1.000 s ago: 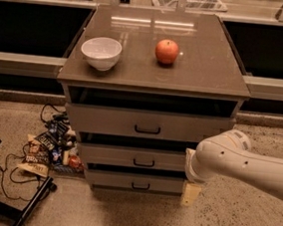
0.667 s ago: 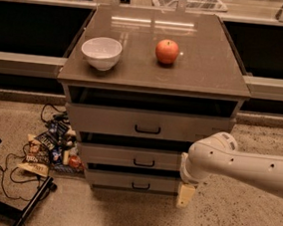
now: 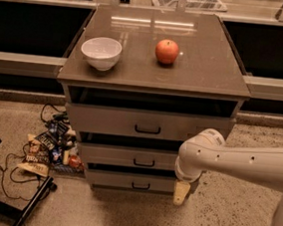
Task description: Open middle drawer
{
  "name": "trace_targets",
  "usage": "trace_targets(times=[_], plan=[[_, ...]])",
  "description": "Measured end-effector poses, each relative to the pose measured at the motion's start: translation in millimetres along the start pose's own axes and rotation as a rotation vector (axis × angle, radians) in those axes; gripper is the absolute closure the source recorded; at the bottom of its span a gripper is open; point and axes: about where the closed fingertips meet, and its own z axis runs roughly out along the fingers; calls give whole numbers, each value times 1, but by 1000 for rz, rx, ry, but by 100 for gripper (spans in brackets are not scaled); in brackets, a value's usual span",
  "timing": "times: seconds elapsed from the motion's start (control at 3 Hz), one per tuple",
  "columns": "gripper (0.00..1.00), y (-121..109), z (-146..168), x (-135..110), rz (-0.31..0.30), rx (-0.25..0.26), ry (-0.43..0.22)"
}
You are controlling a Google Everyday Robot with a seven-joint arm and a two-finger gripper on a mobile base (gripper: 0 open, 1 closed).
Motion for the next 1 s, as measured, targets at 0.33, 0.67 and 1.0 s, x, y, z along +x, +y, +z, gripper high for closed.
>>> trace_targets(times=[0.33, 0.67, 1.0], plan=[[0, -18, 17, 1, -11, -2, 76], [0, -36, 32, 8, -2, -12, 115], [0, -48, 48, 16, 29, -33, 97]])
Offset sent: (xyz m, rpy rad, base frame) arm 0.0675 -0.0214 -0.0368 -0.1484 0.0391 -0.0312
